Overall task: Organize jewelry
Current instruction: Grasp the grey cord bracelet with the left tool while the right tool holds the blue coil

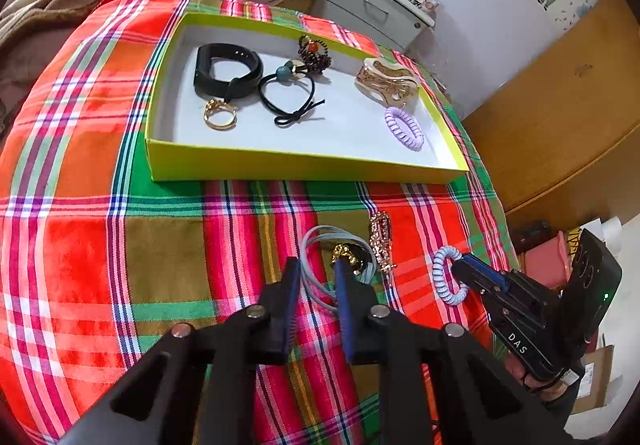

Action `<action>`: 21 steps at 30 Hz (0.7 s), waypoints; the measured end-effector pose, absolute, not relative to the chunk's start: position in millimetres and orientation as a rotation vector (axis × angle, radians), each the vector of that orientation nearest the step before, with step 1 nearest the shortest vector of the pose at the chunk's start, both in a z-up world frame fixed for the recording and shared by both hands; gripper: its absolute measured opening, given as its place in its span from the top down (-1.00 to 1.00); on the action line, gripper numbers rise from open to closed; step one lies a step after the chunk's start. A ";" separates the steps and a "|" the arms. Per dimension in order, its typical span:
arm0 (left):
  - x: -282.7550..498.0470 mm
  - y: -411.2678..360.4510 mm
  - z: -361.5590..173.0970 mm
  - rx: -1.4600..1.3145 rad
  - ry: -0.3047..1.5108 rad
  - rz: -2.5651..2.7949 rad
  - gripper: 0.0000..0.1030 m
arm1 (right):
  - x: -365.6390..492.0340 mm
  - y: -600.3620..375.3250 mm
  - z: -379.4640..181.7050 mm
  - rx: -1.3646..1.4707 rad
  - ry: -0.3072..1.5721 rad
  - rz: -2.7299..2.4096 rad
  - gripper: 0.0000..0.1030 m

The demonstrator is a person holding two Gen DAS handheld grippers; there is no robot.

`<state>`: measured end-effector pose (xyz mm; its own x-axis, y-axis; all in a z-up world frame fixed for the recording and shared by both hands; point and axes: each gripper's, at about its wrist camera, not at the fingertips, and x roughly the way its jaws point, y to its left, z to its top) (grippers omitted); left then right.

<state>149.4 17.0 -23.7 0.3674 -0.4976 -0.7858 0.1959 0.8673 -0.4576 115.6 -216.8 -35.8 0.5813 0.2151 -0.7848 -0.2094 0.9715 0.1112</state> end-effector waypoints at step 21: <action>117.0 17.1 3.4 -0.308 1.041 -0.558 0.91 | 105.3 -218.5 -27.9 0.029 0.886 0.246 0.80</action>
<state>117.0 17.1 3.4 0.3855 -0.5706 -0.7251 0.2876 0.8210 -0.4932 105.3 -218.5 -27.9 0.6064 0.2247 -0.7627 -0.2005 0.9715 0.1267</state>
